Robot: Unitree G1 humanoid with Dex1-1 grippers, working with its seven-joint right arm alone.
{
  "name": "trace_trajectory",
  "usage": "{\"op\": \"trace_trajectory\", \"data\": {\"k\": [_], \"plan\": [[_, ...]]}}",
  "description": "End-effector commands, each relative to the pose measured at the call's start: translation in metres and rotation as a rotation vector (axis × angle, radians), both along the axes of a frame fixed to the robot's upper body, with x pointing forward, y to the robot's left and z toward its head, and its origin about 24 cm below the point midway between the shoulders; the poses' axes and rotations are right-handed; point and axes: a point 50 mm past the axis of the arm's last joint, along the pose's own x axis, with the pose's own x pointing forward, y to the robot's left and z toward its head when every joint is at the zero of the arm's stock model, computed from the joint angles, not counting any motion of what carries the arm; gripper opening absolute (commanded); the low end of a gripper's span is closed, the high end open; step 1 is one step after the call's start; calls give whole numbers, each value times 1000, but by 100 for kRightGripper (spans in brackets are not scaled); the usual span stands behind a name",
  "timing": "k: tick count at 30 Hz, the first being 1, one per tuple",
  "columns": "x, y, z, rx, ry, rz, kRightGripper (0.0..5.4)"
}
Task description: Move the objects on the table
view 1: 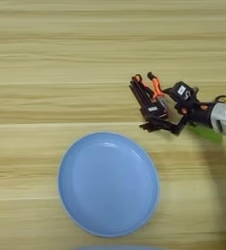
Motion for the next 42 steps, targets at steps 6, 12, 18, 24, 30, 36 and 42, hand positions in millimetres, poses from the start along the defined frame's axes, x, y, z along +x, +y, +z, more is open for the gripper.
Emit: {"op": "trace_trajectory", "data": {"k": [6, 12, 18, 24, 30, 36, 42], "plan": [[15, -2, 50, 49, -201, -19, 538], [19, 0, 62, 123, -256, -48, 538], [25, -2, 68, 161, -282, -95, 538], [34, -5, 70, 189, -300, -180, 538], [46, -6, 65, 204, -277, -275, 538], [55, -10, 57, 190, -234, -365, 538], [62, -13, 47, 158, -196, -459, 538]]}}
